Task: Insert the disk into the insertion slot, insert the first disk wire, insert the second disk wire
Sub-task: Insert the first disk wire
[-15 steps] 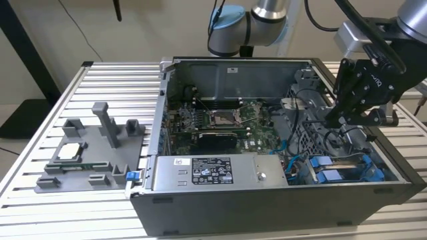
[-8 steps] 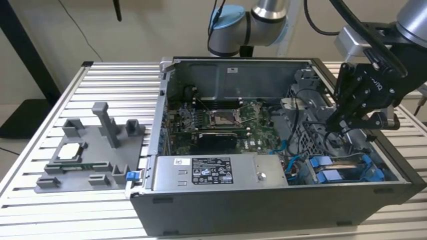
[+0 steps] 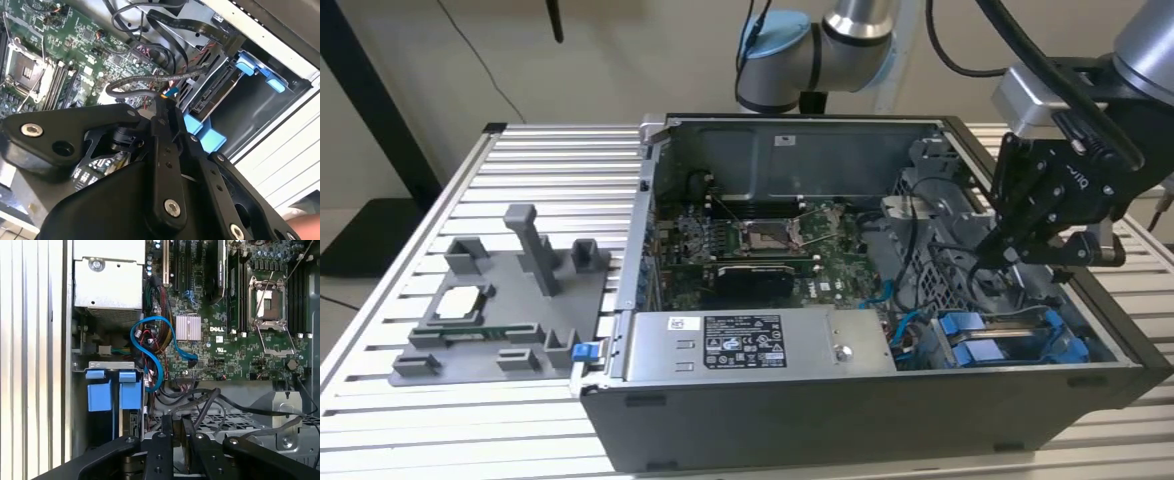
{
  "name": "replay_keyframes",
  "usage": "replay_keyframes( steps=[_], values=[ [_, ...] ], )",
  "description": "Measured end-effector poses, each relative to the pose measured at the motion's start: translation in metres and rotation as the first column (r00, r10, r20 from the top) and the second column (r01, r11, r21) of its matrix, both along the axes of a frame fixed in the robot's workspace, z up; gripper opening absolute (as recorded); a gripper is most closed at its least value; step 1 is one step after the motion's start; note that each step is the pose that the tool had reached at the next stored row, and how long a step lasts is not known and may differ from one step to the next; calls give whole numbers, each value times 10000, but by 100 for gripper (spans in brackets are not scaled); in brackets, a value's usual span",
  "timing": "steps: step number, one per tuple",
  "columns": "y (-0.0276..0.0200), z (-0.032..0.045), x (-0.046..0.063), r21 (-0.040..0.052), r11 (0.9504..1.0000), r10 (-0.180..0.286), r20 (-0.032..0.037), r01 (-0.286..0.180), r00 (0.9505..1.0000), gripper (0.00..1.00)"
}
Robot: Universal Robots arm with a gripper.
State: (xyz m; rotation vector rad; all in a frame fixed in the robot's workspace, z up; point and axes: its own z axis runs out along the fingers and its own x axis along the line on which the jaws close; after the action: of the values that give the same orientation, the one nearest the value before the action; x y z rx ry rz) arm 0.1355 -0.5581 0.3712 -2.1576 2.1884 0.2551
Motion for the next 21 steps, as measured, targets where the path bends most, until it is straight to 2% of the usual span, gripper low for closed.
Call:
replay_keyframes(
  steps=[2, 3, 5, 8, 15, 19, 21],
  values=[
    [0, -2, 0, -4, 10000, 6, -1, -6, 10000, 0],
    [0, -5, 0, -40, 10000, 7, -1, -7, 10000, 0],
    [0, -11, 0, -240, 9997, 10, 0, -10, 10000, 0],
    [-1, -30, 4, -389, 9992, 22, 18, -22, 10000, 0],
    [-11, -78, 42, -430, 9991, 61, 272, -50, 9996, 0],
    [-36, -94, 69, -568, 9984, 66, 278, -50, 9996, 0],
    [-59, -95, 84, -595, 9982, 67, 264, -51, 9996, 0]
  ],
)
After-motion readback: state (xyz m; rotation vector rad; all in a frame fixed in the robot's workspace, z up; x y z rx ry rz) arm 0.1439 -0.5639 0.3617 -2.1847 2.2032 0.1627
